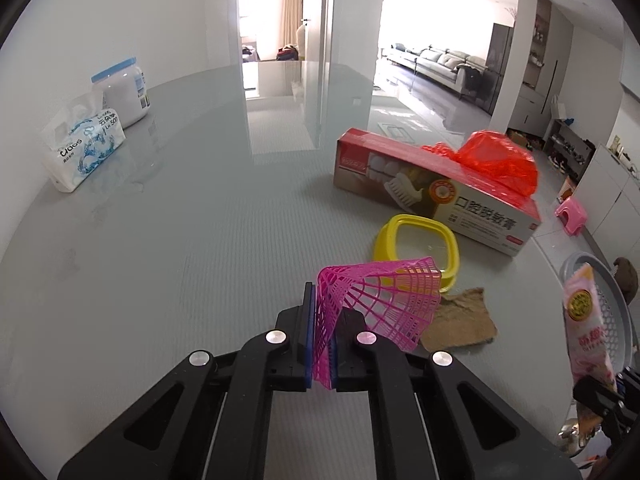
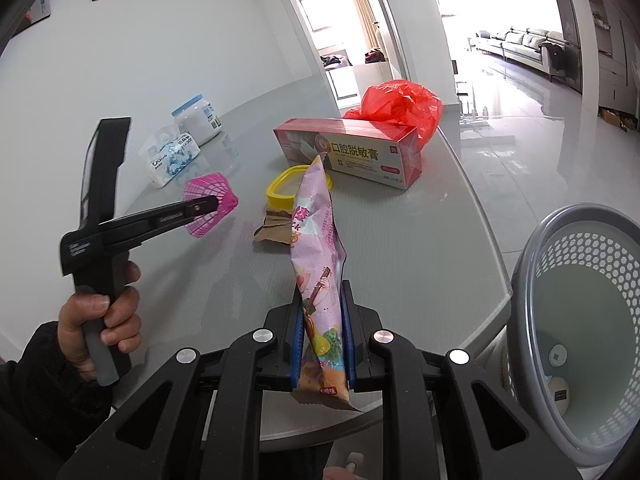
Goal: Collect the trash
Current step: 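Carry the shuttlecock and wrapper over the grey basket with both tools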
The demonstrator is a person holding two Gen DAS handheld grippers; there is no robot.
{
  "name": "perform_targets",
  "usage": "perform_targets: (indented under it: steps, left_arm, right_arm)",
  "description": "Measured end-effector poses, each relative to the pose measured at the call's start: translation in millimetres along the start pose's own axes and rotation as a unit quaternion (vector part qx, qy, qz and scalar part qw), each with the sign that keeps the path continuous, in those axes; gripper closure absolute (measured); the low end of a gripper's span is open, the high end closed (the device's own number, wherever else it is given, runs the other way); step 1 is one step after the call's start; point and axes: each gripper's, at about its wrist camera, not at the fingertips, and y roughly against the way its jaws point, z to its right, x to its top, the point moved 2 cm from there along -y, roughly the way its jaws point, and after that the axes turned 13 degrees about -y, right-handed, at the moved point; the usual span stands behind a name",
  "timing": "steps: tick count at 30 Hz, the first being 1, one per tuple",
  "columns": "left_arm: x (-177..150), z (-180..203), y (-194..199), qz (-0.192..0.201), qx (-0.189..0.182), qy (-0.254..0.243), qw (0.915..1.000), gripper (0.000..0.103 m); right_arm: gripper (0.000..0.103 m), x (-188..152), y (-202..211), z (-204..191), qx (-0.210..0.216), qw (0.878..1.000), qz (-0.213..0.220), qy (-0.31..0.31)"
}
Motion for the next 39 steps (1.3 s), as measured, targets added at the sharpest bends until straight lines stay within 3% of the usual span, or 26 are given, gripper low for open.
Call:
perform_targets:
  steps: [7,14,26,39]
  left_arm:
    - [3,24,33,0.028,-0.022,-0.017,0.9992,0.097]
    - [12,77,51,0.047,-0.067,-0.054,0.9952,0.097]
    - [25,204,47,0.051,-0.163,-0.132,0.9765,0.097]
    - [30,296,14,0.009,-0.208,-0.186,0.9603,0.097]
  right_arm:
    - [0.087,-3,18,8,-0.010,1.000,0.017,-0.011]
    - [0.087,-8,41,36,-0.038,0.998,0.040,-0.041]
    - [0.087,-23,98,115,-0.129,0.981,0.080,-0.118]
    - [0.087,-27,119,182,-0.168,0.965,0.091,-0.181]
